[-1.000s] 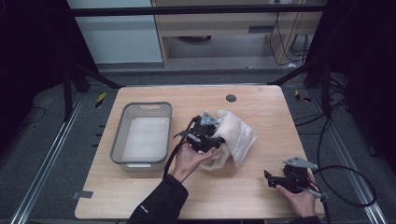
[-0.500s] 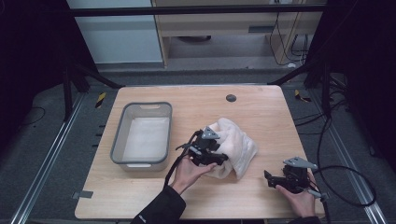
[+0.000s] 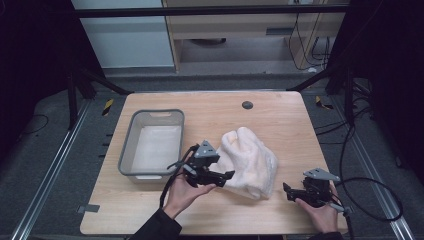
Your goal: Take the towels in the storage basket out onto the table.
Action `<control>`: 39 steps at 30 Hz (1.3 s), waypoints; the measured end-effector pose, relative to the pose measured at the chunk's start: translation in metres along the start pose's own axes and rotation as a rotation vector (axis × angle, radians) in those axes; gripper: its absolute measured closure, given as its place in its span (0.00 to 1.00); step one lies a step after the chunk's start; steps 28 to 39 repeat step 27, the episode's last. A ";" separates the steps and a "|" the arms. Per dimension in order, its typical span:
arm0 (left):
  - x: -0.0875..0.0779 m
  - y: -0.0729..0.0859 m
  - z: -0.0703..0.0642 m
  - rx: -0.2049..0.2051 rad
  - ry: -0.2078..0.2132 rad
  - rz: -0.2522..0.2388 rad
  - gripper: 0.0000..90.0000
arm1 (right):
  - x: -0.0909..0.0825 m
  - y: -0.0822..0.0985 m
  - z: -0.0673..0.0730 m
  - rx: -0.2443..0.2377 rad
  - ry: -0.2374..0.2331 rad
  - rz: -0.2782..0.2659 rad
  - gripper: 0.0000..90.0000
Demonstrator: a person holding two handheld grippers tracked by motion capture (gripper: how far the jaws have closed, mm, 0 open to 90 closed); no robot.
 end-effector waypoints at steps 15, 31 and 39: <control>-0.065 0.051 0.052 -0.098 -0.145 -0.087 0.28 | -0.002 0.001 0.000 0.005 0.002 -0.005 0.06; -0.102 0.096 0.084 -0.187 -0.221 -0.137 0.28 | -0.003 0.002 -0.001 0.013 0.007 -0.001 0.06; -0.102 0.096 0.084 -0.187 -0.221 -0.137 0.28 | -0.003 0.002 -0.001 0.013 0.007 -0.001 0.06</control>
Point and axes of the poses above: each handheld gripper's, and its own axes: x roughly forward along the jaws, y roughly out of its underside, z roughly to its left, the point moved 8 cm from there along x, roughly forward along the jaws, and after that the axes turned 13 degrees about z, right-handed, at the moved point
